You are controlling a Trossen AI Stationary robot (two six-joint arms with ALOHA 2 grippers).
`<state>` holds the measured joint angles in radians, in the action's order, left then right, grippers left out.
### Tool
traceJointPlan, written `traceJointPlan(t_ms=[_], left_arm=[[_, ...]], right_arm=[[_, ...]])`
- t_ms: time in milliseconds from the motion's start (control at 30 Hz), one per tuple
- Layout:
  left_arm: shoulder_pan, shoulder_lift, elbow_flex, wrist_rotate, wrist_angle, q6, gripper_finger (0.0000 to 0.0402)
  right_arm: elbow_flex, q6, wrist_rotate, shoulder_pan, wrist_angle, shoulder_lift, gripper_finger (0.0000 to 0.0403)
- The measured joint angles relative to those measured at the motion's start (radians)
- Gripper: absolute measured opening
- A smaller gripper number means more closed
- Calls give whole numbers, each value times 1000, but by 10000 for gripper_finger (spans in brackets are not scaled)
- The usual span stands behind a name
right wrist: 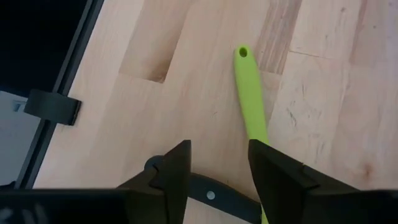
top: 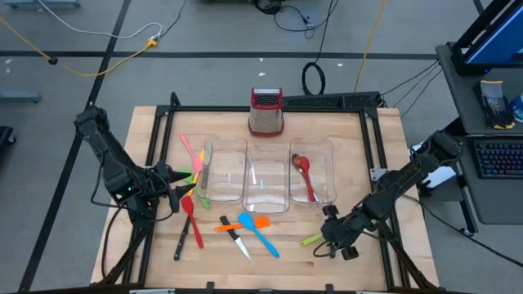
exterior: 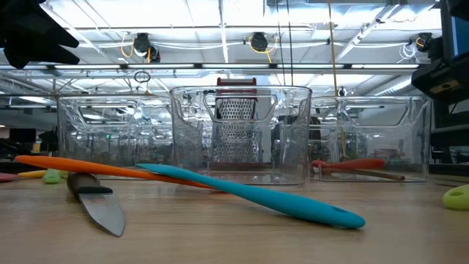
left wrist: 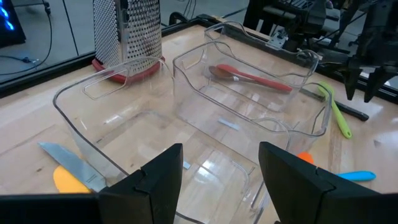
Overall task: Pick & Place Kitchen Items
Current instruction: Put the light green serving spoon into the right transparent bin
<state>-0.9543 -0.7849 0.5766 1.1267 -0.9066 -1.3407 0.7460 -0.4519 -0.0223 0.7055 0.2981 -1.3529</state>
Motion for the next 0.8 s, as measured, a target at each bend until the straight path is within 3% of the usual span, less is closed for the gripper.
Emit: traceJointPlan(t_ms=[500, 800], left_arm=[[0, 0, 0, 0, -1, 1, 216], [0, 0, 0, 0, -1, 2, 216]], right_arm=[[0, 0, -1, -65, 1, -147, 161], [0, -9, -2, -76, 18, -166, 141]])
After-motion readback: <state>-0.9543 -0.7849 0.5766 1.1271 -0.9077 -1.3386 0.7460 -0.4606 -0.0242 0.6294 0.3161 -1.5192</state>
